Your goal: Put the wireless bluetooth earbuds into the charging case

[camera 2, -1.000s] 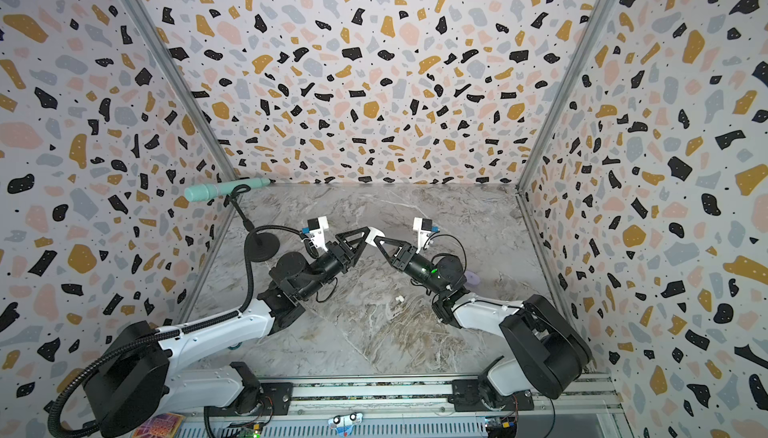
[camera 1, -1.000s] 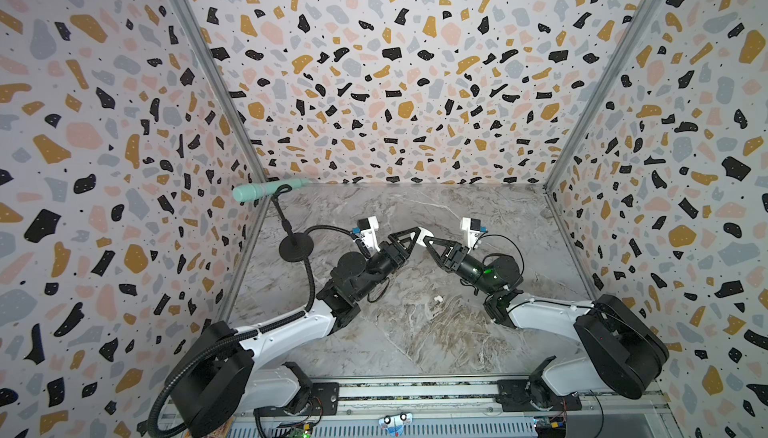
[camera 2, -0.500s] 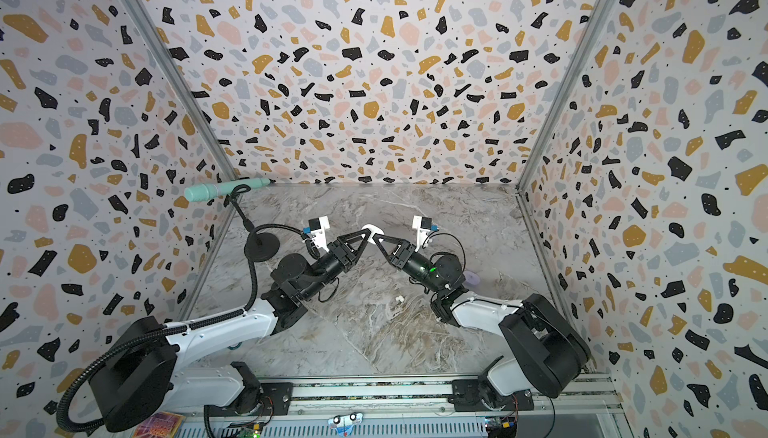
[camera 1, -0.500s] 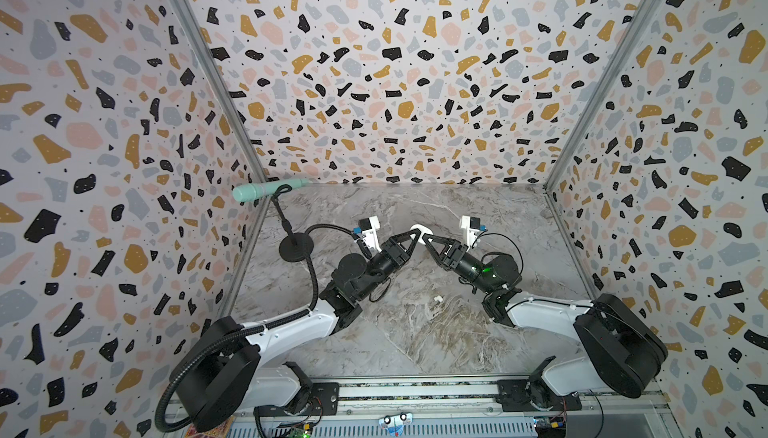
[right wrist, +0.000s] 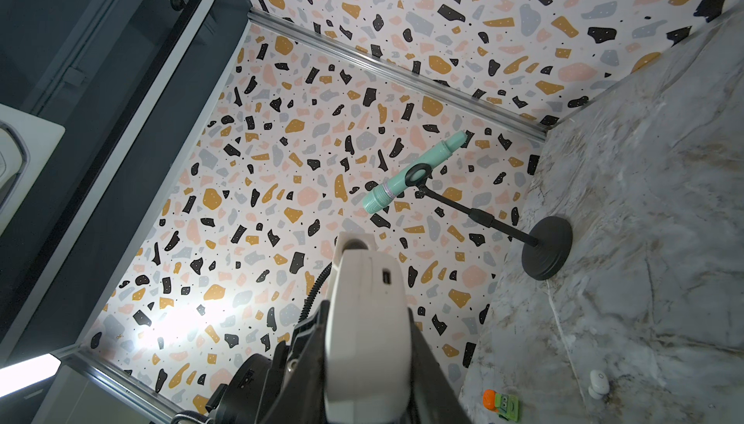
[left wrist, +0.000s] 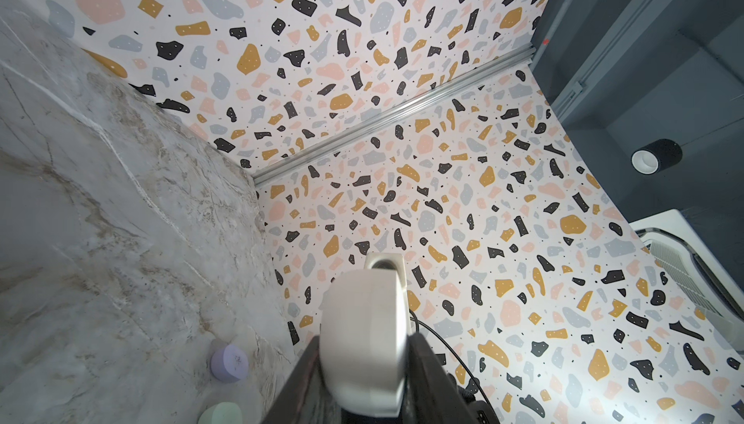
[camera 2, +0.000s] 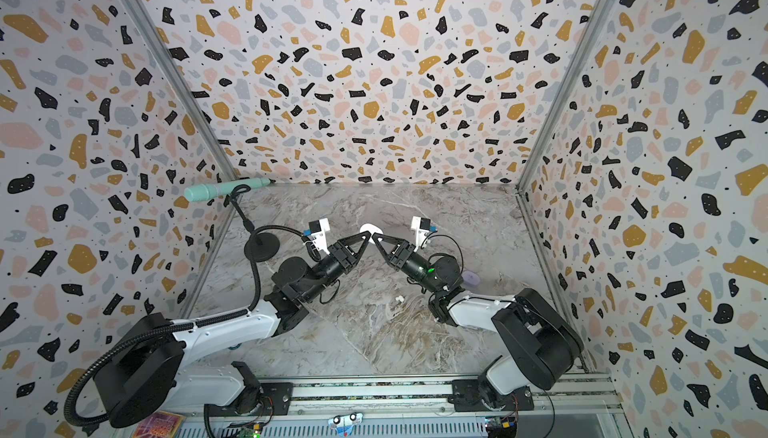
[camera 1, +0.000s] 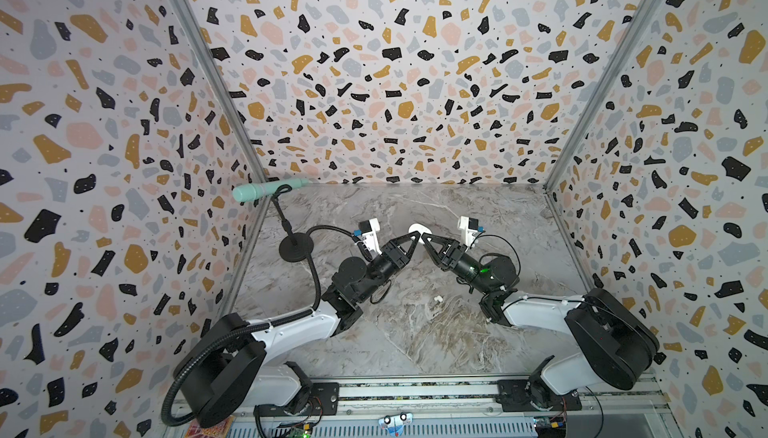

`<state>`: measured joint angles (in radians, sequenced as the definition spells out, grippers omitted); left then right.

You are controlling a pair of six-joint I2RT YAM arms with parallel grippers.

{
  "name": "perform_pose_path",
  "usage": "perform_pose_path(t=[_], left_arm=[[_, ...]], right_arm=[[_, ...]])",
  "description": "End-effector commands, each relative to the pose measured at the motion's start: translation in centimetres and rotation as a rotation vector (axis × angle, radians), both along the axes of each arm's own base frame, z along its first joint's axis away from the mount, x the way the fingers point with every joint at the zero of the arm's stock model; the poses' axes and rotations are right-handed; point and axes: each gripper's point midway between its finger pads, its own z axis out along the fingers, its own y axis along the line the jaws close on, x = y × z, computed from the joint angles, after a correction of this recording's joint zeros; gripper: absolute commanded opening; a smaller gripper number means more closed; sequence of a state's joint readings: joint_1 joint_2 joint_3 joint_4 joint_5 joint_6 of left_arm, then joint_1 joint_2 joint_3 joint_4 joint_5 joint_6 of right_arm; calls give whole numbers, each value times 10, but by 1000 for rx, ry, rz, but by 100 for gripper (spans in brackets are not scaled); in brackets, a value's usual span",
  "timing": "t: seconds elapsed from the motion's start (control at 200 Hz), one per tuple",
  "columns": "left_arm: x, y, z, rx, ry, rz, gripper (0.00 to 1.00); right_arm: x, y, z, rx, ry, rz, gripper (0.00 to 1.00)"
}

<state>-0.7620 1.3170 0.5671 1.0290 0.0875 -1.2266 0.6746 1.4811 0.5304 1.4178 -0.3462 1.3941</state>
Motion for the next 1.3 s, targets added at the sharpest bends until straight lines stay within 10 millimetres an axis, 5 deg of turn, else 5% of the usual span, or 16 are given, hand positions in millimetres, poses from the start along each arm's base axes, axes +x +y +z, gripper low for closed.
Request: perform_pose_path(t=[0.0, 0.536, 0.796, 1.141, 1.291], left_arm=[[-13, -1, 27, -64, -107, -30, 31], [-12, 1, 19, -49, -102, -19, 11], [-10, 8, 11, -41, -79, 20, 2], [-9, 12, 6, -23, -93, 47, 0], [-7, 12, 0, 155, -169, 83, 0]], right_arm=[[-2, 1, 23, 54, -43, 11, 15], [-8, 6, 19, 21, -30, 35, 17], [-11, 3, 21, -23, -31, 19, 36], [-16, -6, 18, -54, -16, -4, 73], [-7, -11, -23, -231, 176, -50, 84]])
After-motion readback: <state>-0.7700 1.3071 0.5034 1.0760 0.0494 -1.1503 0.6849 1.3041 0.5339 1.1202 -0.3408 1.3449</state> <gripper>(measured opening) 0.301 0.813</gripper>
